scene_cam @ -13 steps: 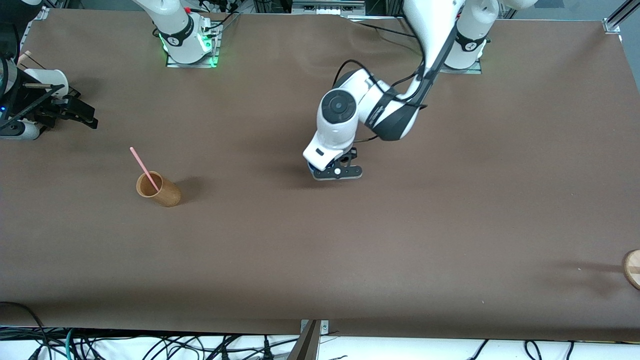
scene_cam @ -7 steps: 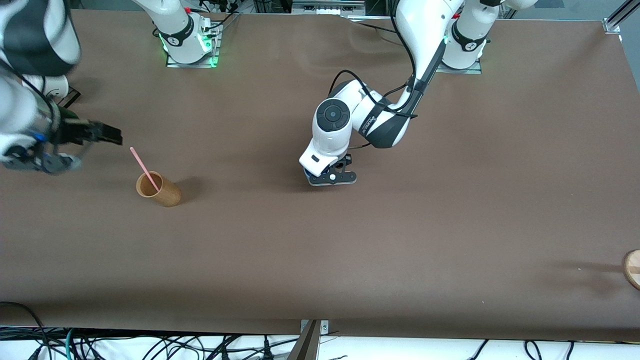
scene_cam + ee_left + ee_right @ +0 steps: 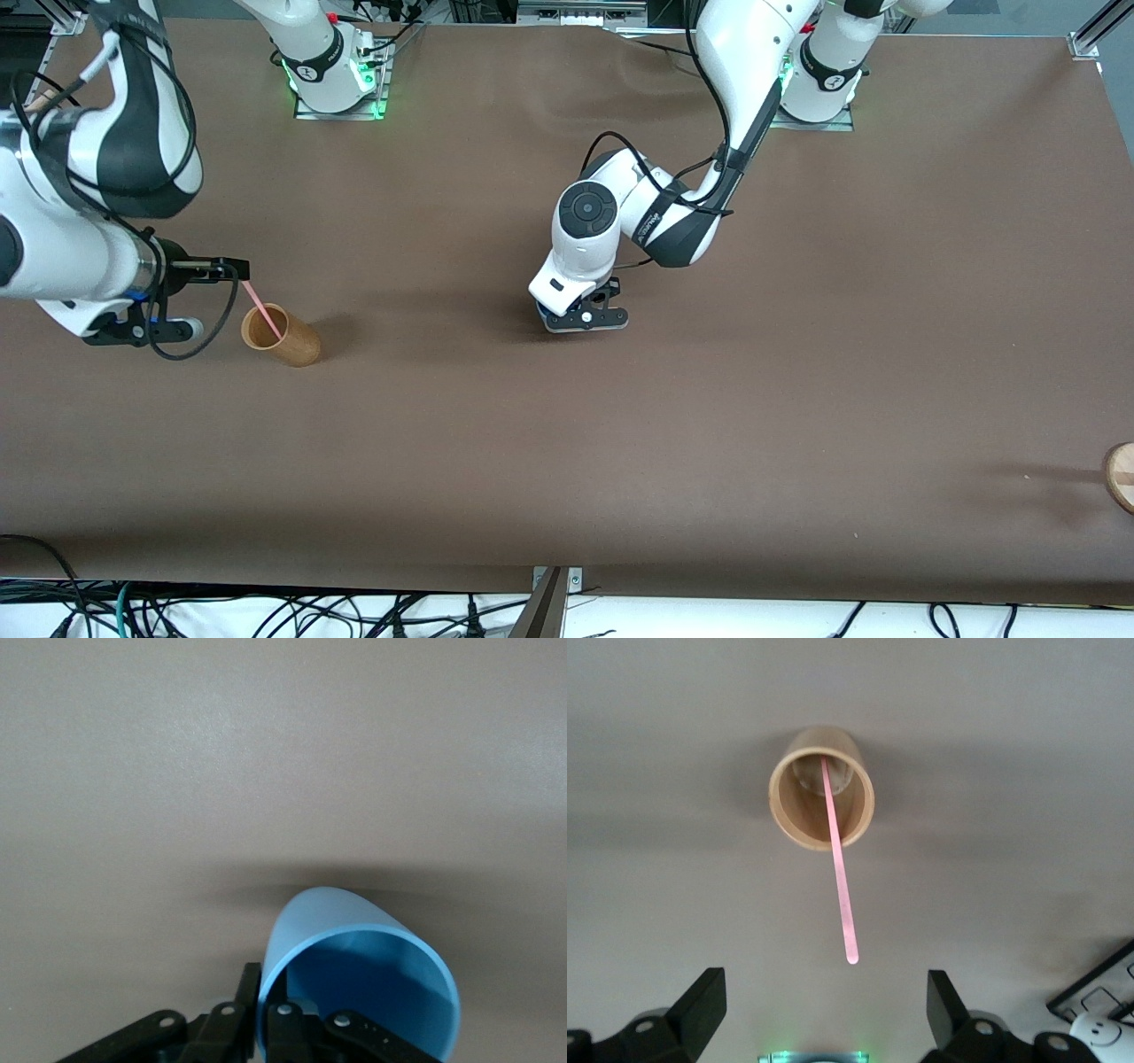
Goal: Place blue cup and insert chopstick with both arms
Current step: 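Carry the blue cup to mid-table while the right gripper reaches the chopstick, then release the blue cup and raise the left gripper away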
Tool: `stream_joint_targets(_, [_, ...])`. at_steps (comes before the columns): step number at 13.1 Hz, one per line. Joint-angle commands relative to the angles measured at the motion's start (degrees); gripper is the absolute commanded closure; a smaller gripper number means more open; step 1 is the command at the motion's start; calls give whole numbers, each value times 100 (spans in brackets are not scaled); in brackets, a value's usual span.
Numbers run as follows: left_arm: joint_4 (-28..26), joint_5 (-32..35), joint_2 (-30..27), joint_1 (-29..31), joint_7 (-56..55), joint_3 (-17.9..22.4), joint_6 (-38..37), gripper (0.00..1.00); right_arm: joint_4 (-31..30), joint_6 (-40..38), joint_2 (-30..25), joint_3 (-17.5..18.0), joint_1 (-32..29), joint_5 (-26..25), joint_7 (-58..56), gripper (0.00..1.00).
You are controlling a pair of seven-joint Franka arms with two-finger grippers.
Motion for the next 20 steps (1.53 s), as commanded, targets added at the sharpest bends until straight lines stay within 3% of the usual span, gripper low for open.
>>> stream_joint_targets(1, [120,-68,27,-68,-36,100,6,55,554,-545,440,4,-53,-37,-74,0])
stream_joint_targets(2, [137,-77,9,-51,-36,100,6,43,545,-554,501,4,-53,-37,-65,0])
stream_joint_targets(5, [190,-112,-174,63,-10,109,-73,25,537,-546,712,-5,-71,-28,-65,0])
stream_joint_targets(6, [181,-112,-297,177,7,109,-100,7,537,-546,782,-13,-149,-2,-65,0])
stream_joint_targets(7, [190,-112,-438,230,60,109,-239,0,528,-546,861,-13,-211,68,-65,0])
stream_joint_targets(13, [181,-7,-1527,906,95,91,-986,0,537,-695,1187,-5,-238,358,-56,0])
stream_joint_targets(17, [120,-15,-2160,1669,1707,91,-1680,0,528,-817,1301,-5,-255,358,-91,3])
stream_joint_targets(20, [102,-15,-2722,2513,2826,91,-2444,0,519,-871,1337,-5,-299,367,-100,30])
